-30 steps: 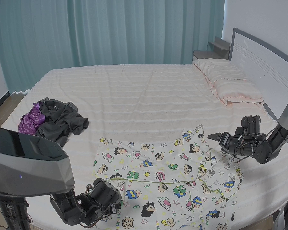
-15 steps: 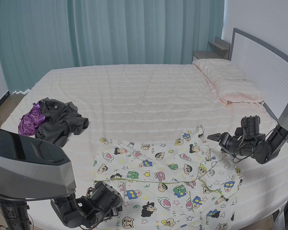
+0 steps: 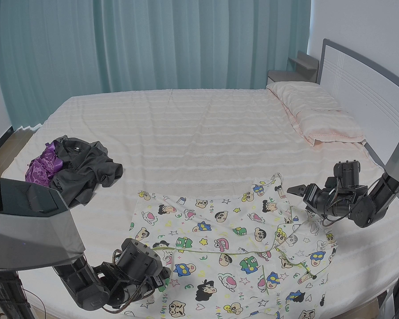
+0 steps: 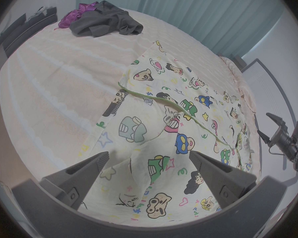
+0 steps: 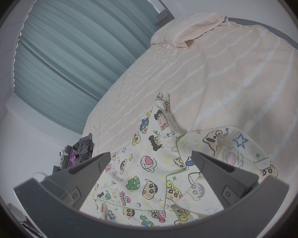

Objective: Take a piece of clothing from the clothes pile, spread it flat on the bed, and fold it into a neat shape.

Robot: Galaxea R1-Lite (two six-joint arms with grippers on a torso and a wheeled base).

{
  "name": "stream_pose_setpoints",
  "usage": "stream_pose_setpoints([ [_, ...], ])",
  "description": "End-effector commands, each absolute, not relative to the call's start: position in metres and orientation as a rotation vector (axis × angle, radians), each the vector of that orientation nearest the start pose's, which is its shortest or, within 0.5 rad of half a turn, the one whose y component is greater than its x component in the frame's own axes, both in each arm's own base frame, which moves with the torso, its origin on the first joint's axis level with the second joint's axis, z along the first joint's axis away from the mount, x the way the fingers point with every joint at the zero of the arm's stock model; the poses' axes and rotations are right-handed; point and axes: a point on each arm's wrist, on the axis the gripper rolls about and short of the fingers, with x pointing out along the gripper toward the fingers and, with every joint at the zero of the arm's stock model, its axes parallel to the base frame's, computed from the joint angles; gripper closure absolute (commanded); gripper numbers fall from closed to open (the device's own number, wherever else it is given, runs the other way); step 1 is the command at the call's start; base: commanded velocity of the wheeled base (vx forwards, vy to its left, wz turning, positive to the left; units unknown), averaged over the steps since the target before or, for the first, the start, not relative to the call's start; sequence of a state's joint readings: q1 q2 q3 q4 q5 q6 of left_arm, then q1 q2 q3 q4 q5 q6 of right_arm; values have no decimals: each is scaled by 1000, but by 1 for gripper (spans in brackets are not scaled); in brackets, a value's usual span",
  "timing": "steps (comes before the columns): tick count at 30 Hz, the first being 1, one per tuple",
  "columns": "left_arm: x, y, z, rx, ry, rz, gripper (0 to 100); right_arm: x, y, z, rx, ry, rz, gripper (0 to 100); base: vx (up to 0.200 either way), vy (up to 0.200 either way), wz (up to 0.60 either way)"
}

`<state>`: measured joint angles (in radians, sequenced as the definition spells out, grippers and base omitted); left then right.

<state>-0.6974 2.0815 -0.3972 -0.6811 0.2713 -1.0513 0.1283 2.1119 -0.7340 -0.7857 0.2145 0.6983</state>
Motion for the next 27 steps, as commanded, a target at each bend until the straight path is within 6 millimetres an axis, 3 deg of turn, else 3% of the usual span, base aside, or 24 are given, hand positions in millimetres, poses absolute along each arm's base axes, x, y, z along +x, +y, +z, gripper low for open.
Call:
stream_pose_setpoints([
  [1, 201, -162, -11, -502, 985, 123, 0, 344, 49, 43, 696, 685, 112, 0, 0, 0, 0],
  [15, 211, -179, -24, -546, 992, 132, 0, 345, 48, 44, 697, 682, 111, 0, 0, 0, 0],
  [16, 211, -179, -25, -544, 994, 134, 100, 345, 48, 44, 697, 682, 111, 0, 0, 0, 0],
  [24, 211, -175, -24, -551, 990, 149, 100, 345, 48, 43, 697, 683, 111, 0, 0, 0, 0],
  [27, 212, -173, -13, -585, 962, 147, 100, 345, 49, 44, 696, 682, 113, 0, 0, 0, 0],
])
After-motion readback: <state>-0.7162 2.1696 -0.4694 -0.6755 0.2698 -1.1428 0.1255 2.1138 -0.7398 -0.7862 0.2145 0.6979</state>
